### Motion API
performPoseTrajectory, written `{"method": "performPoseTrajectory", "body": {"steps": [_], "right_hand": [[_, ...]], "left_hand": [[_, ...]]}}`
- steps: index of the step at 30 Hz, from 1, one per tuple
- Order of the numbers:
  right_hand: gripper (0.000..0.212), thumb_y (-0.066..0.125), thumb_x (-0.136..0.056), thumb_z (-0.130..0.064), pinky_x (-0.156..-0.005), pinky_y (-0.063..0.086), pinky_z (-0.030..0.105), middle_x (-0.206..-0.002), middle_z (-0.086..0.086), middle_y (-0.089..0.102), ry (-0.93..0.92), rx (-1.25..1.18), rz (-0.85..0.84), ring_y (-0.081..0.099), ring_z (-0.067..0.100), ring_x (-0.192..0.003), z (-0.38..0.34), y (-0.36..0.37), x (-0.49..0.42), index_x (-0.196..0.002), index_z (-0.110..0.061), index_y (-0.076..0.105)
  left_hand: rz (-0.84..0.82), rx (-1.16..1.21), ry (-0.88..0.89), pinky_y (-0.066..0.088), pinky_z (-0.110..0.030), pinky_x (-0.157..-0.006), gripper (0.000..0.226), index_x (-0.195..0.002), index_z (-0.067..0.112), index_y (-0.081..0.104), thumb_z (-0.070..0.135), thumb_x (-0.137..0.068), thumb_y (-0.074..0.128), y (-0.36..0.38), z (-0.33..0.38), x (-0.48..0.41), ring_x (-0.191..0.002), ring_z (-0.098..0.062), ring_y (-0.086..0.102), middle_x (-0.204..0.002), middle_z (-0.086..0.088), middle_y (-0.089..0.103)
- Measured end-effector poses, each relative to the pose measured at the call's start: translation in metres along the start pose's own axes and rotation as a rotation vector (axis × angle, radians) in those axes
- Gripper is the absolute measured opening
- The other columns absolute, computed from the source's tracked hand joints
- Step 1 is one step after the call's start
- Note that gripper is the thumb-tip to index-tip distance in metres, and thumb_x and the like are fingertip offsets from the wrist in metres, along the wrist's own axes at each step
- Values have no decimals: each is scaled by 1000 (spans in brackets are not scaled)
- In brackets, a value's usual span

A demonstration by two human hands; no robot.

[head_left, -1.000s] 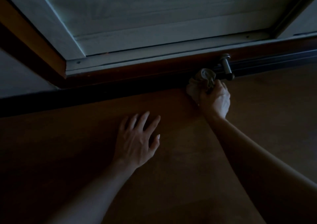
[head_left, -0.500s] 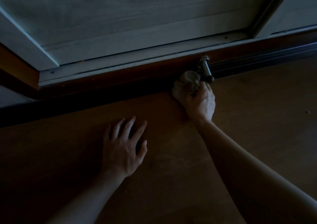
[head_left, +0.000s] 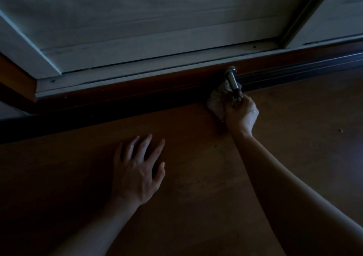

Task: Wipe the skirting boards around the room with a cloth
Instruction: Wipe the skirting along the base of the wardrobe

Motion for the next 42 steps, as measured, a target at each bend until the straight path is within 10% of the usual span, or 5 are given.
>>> {"method": "performPoseTrajectory", "body": {"steps": [10, 29, 42], "right_hand": [[27, 62, -90, -28, -85, 45, 30, -102, 13, 69, 177, -137, 76, 63, 26, -98, -1, 8, 14, -102, -5, 69], [27, 71, -89, -32, -63, 35, 2, -88, -1, 60, -172, -123, 18, 57, 13, -77, -51, 67, 78, -88, -6, 64], [26, 72, -87, -32, -67, 38, 19, -91, -4, 61, -315, -86, -40, 55, 9, -80, -51, 68, 73, -93, -8, 66]], "left_hand": [[-30, -22, -11, 20, -60, -117, 63, -153, 42, 34, 61, -95, 21, -1, 0, 0, -149, -28, 25, -162, 1, 31], [72, 37, 20, 26, -63, -113, 58, -149, 41, 42, 58, -95, 32, 5, -5, 3, -141, -30, 37, -157, 0, 41], [92, 91, -51, 25, -61, -114, 55, -144, 43, 45, 59, -94, 31, 2, -2, -2, -136, -27, 38, -152, 1, 44]]}}
Point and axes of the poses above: each hand's wrist, its own x-axis away from the middle knuckle, its own y-axis out of the palm, z = x × y, the point moved 4 cm from there along -x, towards the middle knuckle
